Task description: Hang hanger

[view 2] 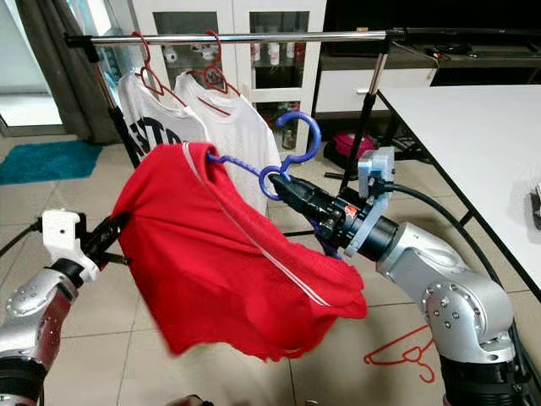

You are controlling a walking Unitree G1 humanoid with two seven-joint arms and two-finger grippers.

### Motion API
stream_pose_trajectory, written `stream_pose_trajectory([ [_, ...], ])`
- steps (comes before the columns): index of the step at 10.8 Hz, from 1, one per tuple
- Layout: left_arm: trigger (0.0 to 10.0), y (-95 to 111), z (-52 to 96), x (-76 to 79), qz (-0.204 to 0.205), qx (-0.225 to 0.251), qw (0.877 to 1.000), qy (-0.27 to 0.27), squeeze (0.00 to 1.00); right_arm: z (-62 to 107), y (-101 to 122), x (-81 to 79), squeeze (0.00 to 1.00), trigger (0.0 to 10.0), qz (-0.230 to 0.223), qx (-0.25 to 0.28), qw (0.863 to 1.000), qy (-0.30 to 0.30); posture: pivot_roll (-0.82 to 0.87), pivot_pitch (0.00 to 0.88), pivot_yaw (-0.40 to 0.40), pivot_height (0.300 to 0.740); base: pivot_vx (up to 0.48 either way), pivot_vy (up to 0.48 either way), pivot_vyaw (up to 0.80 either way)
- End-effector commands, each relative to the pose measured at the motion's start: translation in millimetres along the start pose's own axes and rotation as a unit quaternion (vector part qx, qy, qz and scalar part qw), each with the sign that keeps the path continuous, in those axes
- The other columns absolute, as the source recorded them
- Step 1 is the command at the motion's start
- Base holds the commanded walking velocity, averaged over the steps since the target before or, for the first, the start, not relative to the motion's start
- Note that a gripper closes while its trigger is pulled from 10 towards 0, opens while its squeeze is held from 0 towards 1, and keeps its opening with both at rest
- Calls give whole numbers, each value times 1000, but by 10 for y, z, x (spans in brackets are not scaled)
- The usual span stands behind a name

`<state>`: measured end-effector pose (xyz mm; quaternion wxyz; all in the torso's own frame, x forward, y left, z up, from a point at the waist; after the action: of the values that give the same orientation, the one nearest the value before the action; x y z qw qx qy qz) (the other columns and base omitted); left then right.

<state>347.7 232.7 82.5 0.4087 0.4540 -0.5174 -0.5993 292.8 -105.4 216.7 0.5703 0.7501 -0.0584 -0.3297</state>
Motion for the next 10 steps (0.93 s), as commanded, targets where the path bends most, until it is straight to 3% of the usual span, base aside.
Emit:
stream_pose_trajectory([
  [1,10000,20,51,-91,3,0,1000,7,1000,29,222,-4,0,0,34,33,999,-7,-197,0,45,710,0,0,0],
  [3,10000,350,64,131,-39,38,994,-90,1000,39,123,306,0,0,63,6,992,-111,-202,0,37,710,0,0,0],
  [4,10000,476,59,283,-50,54,987,-140,1000,11,90,382,0,0,71,-1,988,-139,-201,0,34,710,0,0,0],
  [7,10000,882,8,897,-75,105,945,-301,1000,-155,10,453,0,0,77,-7,981,-179,-204,0,32,710,0,0,0],
  [8,10000,899,-29,1152,-121,100,915,-373,1000,-235,-18,414,0,0,76,-12,982,-174,-204,0,26,710,0,0,0],
  [9,10000,942,-60,1397,-149,100,872,-455,1000,-334,-63,318,0,0,80,-30,985,-153,-208,0,26,710,0,0,0],
  [10,10000,965,-62,1487,-162,98,852,-489,1000,-370,-84,276,0,0,84,-41,985,-143,-211,0,29,710,0,0,0],
])
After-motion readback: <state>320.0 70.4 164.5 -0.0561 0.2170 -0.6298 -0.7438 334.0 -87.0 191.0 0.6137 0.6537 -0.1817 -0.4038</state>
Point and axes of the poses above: a point about 5 cm out from each wrist's last joint towards the gripper, its own z axis pointing back from the gripper into the wrist, its own y axis along the axis of the wrist's last joint, x = y × z, the point moved 6 cm from there along -z, pointing out of the wrist towards the gripper, and after that the axes turned 9 degrees about -z, right-handed, at the moved point
